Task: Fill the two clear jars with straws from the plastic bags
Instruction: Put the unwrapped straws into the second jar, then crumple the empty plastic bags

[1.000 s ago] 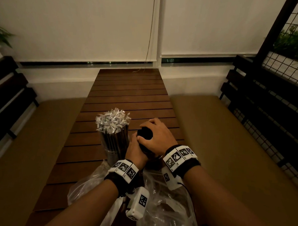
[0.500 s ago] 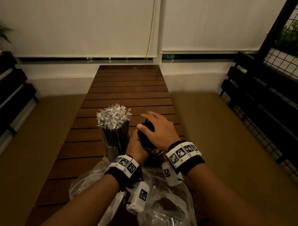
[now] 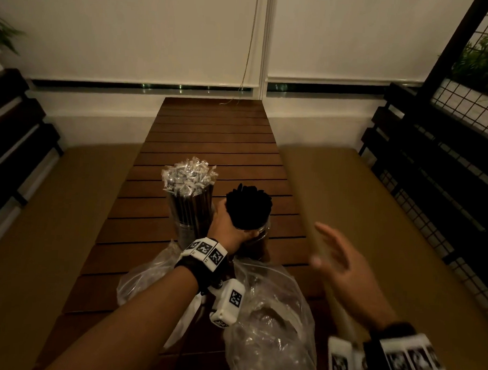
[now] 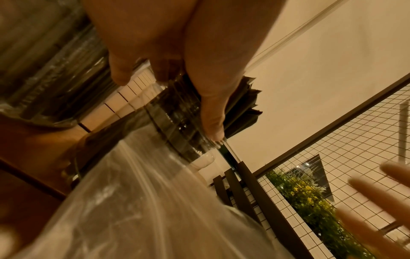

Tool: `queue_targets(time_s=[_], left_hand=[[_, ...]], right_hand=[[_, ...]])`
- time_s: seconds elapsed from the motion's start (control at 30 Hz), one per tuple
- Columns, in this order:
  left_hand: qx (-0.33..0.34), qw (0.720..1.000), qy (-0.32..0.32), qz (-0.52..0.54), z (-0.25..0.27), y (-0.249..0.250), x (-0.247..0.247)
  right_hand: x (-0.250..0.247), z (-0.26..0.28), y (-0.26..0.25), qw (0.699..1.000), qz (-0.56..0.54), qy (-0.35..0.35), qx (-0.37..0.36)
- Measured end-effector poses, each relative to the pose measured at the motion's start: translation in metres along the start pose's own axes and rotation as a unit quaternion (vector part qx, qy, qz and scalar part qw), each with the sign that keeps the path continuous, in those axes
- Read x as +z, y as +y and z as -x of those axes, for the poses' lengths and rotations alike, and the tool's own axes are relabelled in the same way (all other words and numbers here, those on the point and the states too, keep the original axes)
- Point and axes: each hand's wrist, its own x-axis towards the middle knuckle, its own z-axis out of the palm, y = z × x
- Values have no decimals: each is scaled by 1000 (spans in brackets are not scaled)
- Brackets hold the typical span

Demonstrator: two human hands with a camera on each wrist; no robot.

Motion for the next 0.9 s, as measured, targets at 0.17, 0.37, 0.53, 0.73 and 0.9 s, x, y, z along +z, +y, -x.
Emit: queue_targets(time_s=[0.17,0.37,0.53,0.73,0.9], left_hand=[[-3,1000,10,6,5,4,-1],[-14,999,28,39,20,13,2],[-17,999,29,1,40,13,-10],[44,998,27,-37,88,6,-13],[90,994,53,-37,136,11,-15]], right_hand=[[28,58,61,979,-20,-189,78],[77,67,87,985,70,-137,76],[112,65,101,945,266,-178,73],[133,66,122,978,181,-95,33],[127,64,96,999,48,5,17]])
